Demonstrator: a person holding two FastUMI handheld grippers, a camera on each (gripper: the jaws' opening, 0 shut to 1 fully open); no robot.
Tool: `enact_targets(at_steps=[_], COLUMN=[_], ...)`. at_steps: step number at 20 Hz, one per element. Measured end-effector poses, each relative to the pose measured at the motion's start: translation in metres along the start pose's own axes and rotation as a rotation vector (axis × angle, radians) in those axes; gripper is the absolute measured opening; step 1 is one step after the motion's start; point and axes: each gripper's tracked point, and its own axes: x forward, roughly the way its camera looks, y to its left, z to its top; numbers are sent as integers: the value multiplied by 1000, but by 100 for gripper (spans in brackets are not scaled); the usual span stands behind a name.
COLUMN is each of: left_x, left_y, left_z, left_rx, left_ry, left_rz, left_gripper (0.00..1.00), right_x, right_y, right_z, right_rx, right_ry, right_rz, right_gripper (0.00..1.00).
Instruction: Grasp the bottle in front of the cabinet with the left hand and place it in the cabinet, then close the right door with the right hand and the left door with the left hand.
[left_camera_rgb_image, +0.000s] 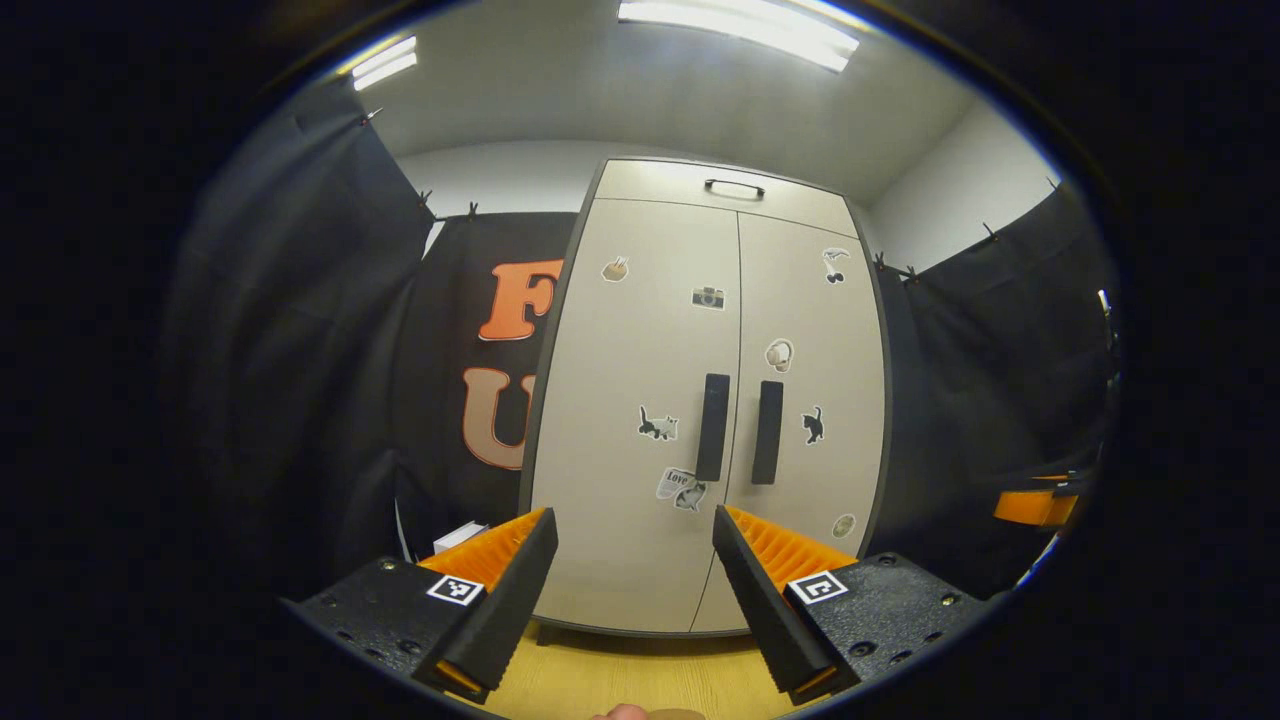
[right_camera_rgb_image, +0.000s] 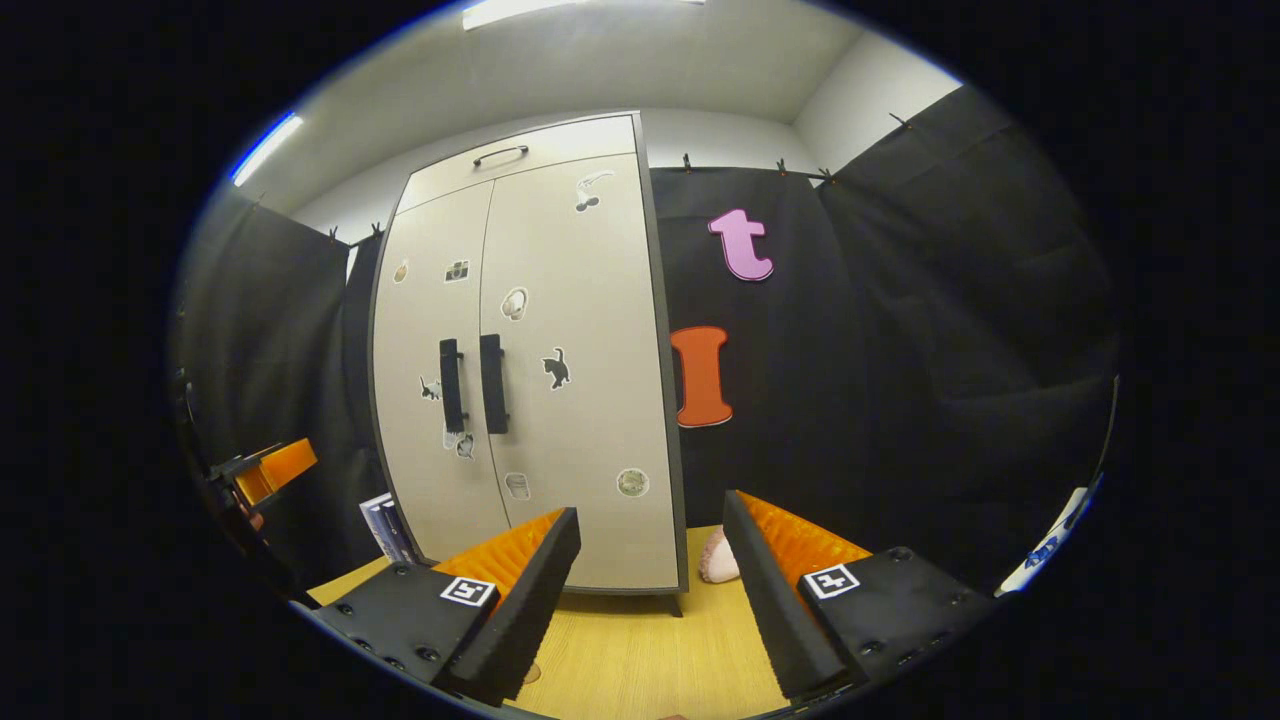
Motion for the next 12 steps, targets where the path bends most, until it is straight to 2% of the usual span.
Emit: enact_targets(at_steps=[12], left_x=[-9], left_y=[3], left_z=[2], left_rx=[12], left_ry=[1], left_rz=[10], left_gripper=[96], right_x=[-4], right_y=[1], right_z=[-1], right_rx=[-5], right_ry=[0], right_rz=[-1], right_gripper=[96])
